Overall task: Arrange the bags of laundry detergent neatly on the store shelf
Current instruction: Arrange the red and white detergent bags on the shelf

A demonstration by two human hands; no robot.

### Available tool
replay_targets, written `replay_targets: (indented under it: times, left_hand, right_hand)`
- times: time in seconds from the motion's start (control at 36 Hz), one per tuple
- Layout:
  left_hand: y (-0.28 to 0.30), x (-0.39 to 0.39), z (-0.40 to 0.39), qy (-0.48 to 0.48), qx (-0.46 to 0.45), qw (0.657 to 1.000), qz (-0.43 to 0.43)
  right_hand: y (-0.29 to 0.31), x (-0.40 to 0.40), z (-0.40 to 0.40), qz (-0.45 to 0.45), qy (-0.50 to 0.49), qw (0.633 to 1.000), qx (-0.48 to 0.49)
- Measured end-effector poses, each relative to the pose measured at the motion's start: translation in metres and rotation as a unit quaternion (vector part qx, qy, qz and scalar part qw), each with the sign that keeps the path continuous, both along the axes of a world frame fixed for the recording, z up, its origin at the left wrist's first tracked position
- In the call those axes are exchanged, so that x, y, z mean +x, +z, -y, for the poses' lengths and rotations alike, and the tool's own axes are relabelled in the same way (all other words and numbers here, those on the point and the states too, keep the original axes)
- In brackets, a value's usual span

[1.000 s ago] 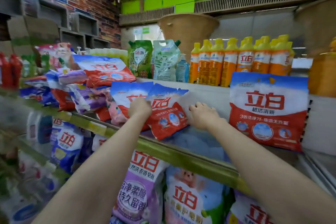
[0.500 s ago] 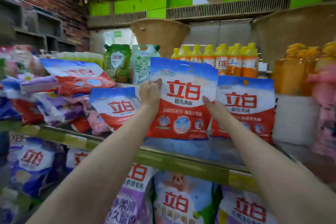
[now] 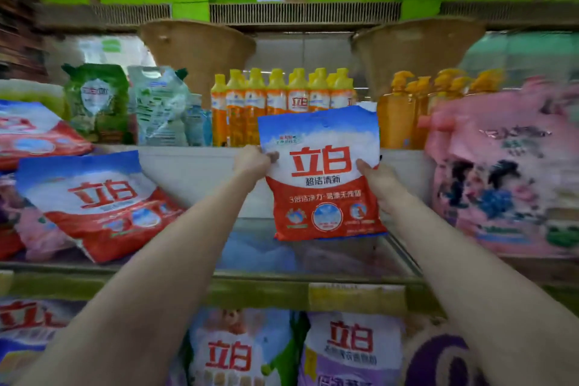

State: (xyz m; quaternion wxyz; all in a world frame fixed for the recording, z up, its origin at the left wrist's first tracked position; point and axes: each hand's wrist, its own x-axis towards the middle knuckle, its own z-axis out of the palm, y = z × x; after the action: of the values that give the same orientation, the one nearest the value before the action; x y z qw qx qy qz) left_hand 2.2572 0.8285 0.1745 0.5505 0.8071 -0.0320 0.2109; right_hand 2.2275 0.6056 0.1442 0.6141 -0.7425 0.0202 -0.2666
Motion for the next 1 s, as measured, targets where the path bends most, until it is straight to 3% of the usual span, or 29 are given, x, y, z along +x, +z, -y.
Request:
replay_targets:
  times: [0.08,0.28,0.58,0.67,0.75,0.89,1.0]
  left_hand:
    - [0.009,-0.006,0.021,-0.006,0.012,1.000,-0.011]
    - [0.013,0.005,0.052,-0.021,-0.130,0.991,0.001]
    - [0.001,0.014,0.048,0.001,-0.075,0.997,-0.033]
    - [-0.001,0.011,0.046,0.019,-0.005,0.999,-0.029]
    - [-0.007,0.009,0.042,0.030,0.120,0.992,-0.009]
    - [-0.019,-0.004,0.029,0.053,0.326,0.944,-0.004]
    - [-0.023,-0.012,0.011,0.081,0.396,0.915,0.000]
  right_hand:
    - [-0.003,0.009,0.015,-0.010,-0.018,1.000,0.008]
    - [-0.007,0.008,0.018,0.012,0.039,0.994,0.099]
    - [-0.011,0.024,0.025,-0.069,0.008,0.997,0.031]
    - [-0.006,0.021,0.027,-0.093,-0.013,0.994,-0.057]
    - [-0.017,0.047,0.044,-0.101,-0.053,0.978,-0.175]
    - [-0.013,0.010,0.026,-0.154,-0.138,0.927,-0.314]
    - [-0.006,-0.008,0.008,-0.160,-0.212,0.868,-0.420]
